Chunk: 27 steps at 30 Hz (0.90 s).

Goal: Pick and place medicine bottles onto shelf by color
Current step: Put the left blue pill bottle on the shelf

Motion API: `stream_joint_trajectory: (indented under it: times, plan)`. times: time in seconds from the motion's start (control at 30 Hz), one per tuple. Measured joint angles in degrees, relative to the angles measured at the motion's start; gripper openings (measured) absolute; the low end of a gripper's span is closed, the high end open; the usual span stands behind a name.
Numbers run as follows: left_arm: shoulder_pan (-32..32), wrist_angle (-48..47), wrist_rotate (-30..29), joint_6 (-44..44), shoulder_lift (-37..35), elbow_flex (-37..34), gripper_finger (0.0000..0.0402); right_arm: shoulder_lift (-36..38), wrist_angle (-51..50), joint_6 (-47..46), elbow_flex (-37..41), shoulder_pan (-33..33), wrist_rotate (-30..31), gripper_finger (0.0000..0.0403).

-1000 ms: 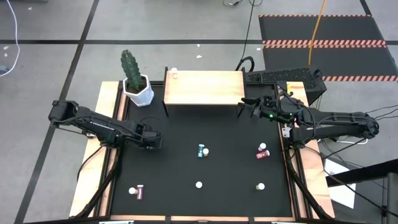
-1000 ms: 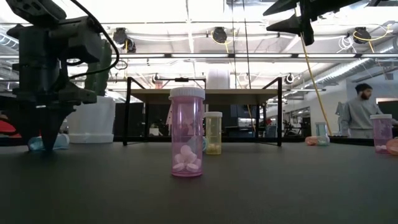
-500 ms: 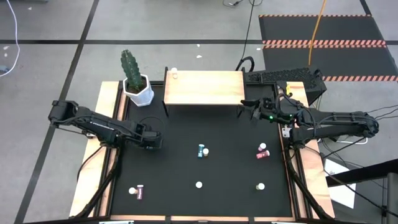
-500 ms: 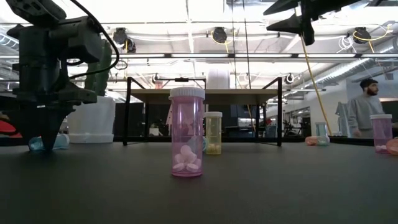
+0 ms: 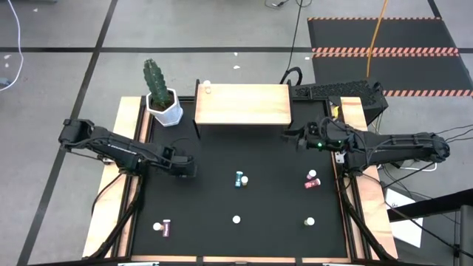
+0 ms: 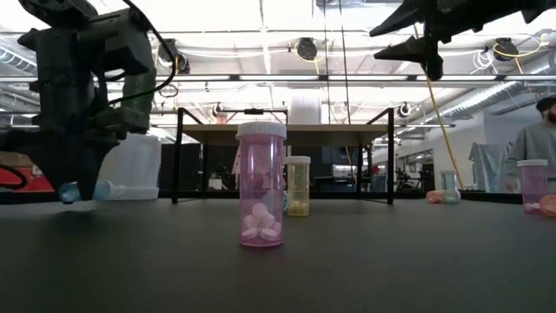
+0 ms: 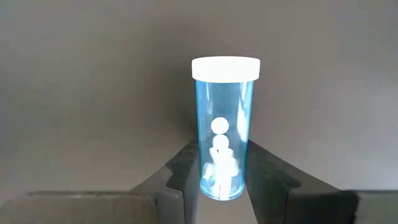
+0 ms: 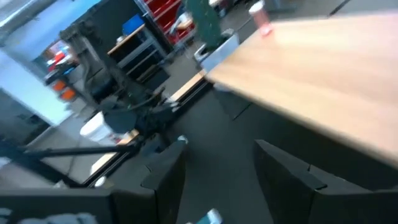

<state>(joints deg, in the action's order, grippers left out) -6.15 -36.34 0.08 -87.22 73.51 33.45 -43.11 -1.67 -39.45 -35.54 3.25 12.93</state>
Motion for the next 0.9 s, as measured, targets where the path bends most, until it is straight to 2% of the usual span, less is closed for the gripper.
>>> stream_joint_trajectory:
  times: [0.23,0.4,0.77,0.83,0.9]
  plan:
    - [0.0,9.9,0.0,3.0,-0.1,0.2,0.0108,0.0,0.3,-1.8,0.1,0.0,-2.7,0.0183]
    - [-0.1,21.3,0.0,9.8,-0.1,0.2,0.0108,0.0,1.2,-1.9,0.1,0.0,-5.4,0.0183]
    - [-0.7,55.4,0.0,38.3,-0.1,0.2,0.0108,-1.9,6.0,1.8,-3.9,0.0,-13.9,0.0183]
    - [-1.1,58.8,0.0,43.9,-0.1,0.5,0.0108,-3.4,8.5,3.3,-5.7,0.0,-15.8,0.0187]
    - [-1.2,58.3,0.1,49.9,-0.1,2.2,0.0108,-5.4,9.6,5.6,-8.6,0.0,-16.2,0.0196]
